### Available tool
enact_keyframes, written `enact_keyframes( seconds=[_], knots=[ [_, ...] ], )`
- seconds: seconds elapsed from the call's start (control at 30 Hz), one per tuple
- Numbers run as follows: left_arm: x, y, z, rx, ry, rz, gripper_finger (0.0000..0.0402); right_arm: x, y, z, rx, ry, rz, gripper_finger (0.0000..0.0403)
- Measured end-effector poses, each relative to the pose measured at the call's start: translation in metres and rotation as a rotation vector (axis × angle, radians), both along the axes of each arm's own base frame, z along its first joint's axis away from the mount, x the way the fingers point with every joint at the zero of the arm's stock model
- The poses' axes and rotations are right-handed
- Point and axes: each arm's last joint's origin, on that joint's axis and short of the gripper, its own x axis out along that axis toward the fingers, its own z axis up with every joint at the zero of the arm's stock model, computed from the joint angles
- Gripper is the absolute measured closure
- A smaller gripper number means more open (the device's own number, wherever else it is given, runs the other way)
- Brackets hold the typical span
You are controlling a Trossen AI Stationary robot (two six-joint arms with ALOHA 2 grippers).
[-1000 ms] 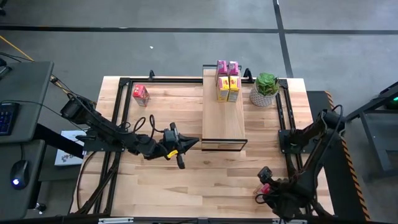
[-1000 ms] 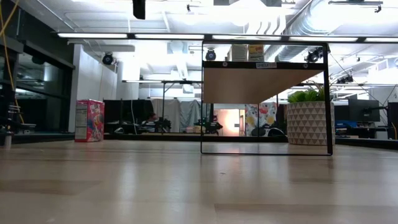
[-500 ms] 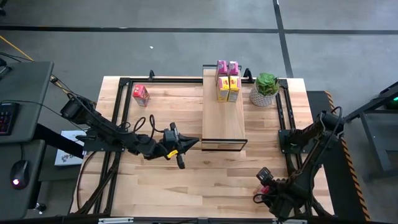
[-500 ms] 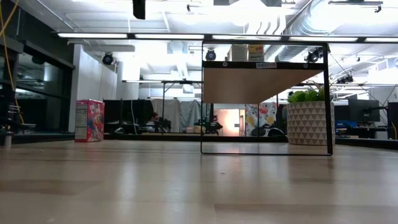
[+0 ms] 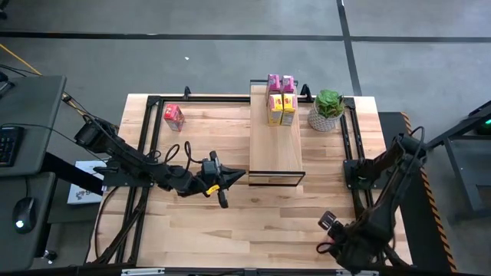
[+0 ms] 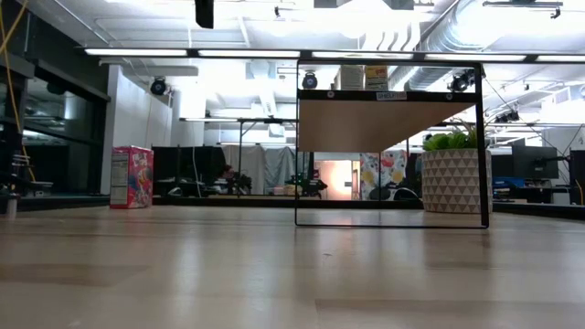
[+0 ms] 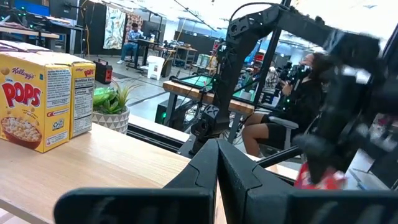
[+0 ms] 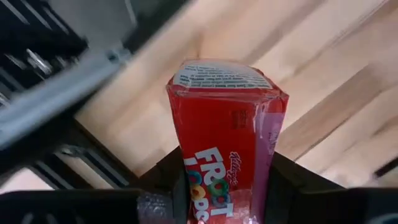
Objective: Stack cereal on shelf
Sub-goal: Put the bottom red cereal box on the shelf
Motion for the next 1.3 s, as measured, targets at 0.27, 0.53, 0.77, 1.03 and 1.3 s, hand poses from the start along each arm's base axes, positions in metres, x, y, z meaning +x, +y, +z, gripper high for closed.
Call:
enact_keyframes(
  seconds=[0.27,0.53,0.77,1.03,1.3],
  knots=[
    [0.0,0.0,0.0,0.0,0.001,0.0,0.0401,0.012,-0.015,0.123,0.028,-0.483,-0.027,0.0276],
    [0.0,0.0,0.0,-0.001,0.0,-0.001,0.0402,0.03,-0.081,0.203,-0.116,-0.947,-0.585,0.0276],
    [0.0,0.0,0.0,-0.001,0.0,-0.002,0.0401,0.06,-0.163,0.214,-0.025,-0.761,-0.963,0.0276],
    [0.0,0.0,0.0,-0.002,0.0,-0.005,0.0402,0.089,-0.235,0.181,-0.052,-0.495,-1.171,0.0276],
    [0.0,0.0,0.0,-0.024,-0.006,-0.008,0.0402,0.103,-0.272,0.124,-0.096,-0.203,-1.238,0.0276]
  ],
)
